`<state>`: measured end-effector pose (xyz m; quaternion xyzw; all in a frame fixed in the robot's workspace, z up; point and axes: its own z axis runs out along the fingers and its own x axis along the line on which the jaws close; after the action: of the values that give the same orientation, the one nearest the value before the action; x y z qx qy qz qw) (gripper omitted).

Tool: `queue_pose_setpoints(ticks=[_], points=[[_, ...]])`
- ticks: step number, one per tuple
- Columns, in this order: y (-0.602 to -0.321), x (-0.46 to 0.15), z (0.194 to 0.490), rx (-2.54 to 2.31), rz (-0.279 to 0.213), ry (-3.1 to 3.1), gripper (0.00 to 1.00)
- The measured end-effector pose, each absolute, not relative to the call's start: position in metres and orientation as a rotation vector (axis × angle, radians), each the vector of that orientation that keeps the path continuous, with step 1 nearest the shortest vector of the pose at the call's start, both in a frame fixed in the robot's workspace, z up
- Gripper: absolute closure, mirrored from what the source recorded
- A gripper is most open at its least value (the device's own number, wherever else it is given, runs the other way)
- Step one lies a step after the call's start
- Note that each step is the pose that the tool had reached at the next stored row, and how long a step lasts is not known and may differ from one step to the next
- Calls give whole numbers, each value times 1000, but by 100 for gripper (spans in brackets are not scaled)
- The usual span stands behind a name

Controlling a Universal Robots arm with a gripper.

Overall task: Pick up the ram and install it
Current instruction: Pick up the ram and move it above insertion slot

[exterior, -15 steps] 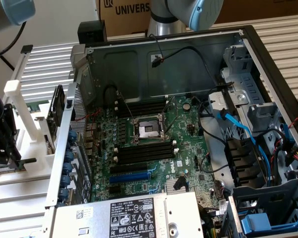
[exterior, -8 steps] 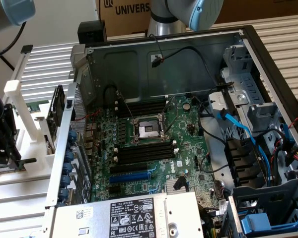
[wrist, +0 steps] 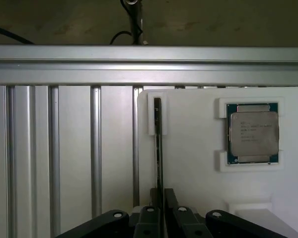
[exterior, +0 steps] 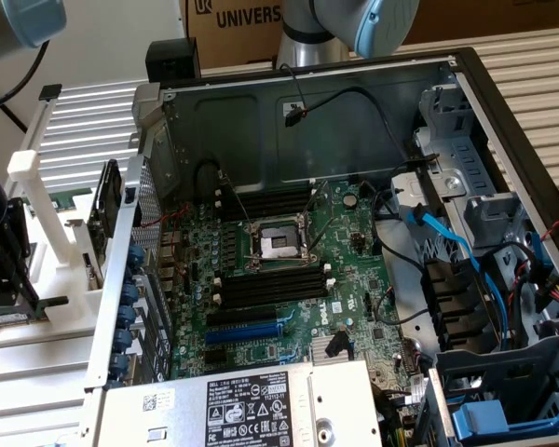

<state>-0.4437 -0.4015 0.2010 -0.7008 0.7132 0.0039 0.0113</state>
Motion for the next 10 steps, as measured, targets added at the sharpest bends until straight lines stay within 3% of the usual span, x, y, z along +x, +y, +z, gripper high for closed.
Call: queue_pose_setpoints(ticks=[10], points=[[-405, -444, 201, -2168, 51, 2207, 83]])
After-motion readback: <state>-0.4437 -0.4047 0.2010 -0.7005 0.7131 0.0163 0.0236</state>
